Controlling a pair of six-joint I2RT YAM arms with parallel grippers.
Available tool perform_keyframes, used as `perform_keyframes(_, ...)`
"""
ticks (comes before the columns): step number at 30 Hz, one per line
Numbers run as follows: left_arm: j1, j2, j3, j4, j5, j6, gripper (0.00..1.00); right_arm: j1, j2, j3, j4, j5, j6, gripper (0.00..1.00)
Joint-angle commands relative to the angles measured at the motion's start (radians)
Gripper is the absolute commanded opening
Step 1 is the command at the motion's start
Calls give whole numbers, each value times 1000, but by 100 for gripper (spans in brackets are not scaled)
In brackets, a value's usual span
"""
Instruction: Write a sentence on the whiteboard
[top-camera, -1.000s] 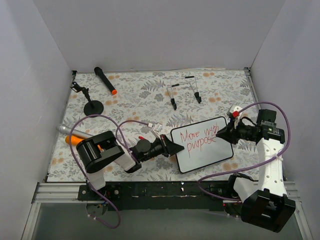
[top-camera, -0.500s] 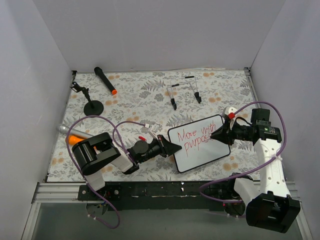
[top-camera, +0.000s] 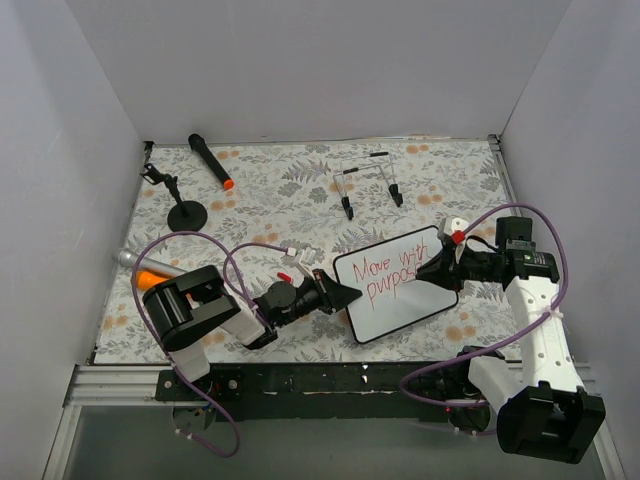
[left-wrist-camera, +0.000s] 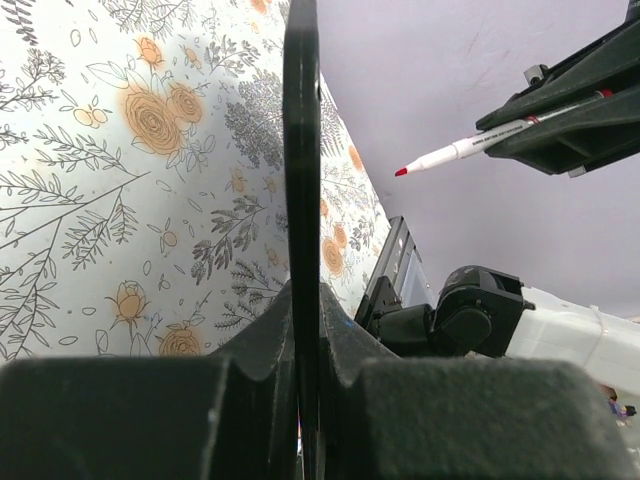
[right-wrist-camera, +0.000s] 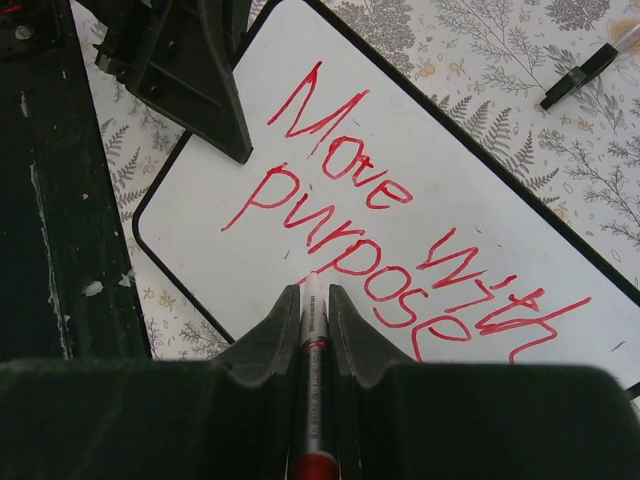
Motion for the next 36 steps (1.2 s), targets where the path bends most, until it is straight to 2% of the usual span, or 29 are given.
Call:
perform_keyframes(1, -2, -63, -14, 124, -79, 26, 0, 28, 9, -2, -25, -50, -54, 1)
perform_keyframes(8, -2, -86, -24, 103, -130, 23, 0, 116, 35, 8, -14, -45, -64, 1)
perform_keyframes(12, -2, -97, -32, 95, -151, 16, 0, 231, 38, -5, 29, -21, -41, 1)
perform_keyframes(17, -2, -115, -41, 69, -177, 13, 0, 309, 42, -28, 99, 7, -8, 1)
perform_keyframes(23, 0, -110, -38, 64, -199, -13, 0, 430, 68, -32, 98, 22, -60, 1)
perform_keyframes(30, 0, -104, -11, 37, -217, -59, 0, 559, 87, -58, 218, 79, -36, 1)
perform_keyframes(36, 0, -90, -17, 49, -240, -99, 0, 605, 88, -98, 361, 137, 42, 1)
